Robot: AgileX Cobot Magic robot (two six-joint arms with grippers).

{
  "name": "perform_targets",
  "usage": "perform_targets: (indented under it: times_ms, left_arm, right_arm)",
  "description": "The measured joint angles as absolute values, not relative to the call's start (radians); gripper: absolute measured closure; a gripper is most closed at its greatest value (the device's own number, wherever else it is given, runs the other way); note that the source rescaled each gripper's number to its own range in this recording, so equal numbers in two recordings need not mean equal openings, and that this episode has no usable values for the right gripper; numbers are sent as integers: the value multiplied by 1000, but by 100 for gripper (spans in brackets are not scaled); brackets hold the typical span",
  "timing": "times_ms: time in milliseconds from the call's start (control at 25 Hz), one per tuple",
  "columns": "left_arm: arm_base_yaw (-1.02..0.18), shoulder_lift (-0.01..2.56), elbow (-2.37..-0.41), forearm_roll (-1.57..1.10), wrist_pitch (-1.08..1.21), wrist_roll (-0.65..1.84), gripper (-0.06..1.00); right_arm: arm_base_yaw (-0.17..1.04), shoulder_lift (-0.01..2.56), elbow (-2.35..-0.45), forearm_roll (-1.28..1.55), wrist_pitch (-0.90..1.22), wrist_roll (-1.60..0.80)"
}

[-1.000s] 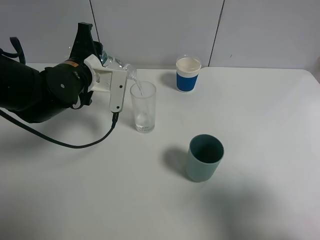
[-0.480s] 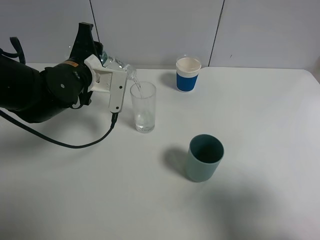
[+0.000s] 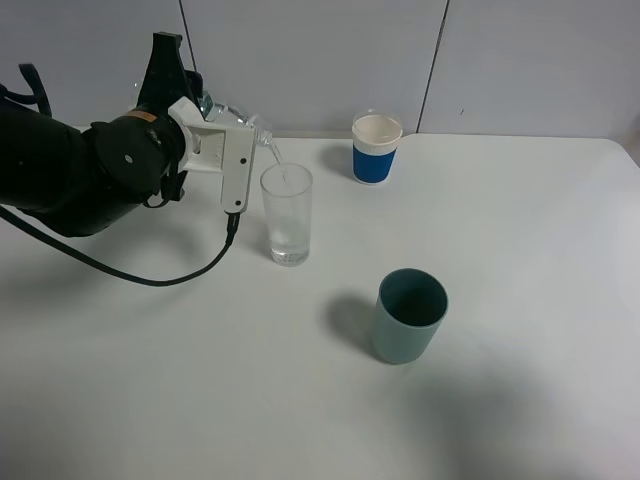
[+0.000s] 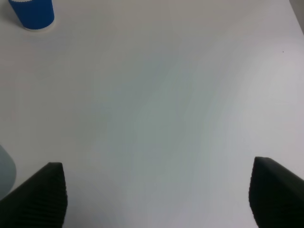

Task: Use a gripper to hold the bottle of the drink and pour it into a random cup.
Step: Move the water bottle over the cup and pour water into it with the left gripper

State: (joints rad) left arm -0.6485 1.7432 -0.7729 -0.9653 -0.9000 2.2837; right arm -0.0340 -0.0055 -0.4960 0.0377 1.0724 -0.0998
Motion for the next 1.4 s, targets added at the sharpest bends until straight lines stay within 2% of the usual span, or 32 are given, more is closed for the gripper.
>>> perform_targets:
  times_ms: [1400]
  left_arm:
    - [-648,1743,-774,-970,-918,2401,90]
  right_arm:
    - [-34,-6,-496,38,1072,-100]
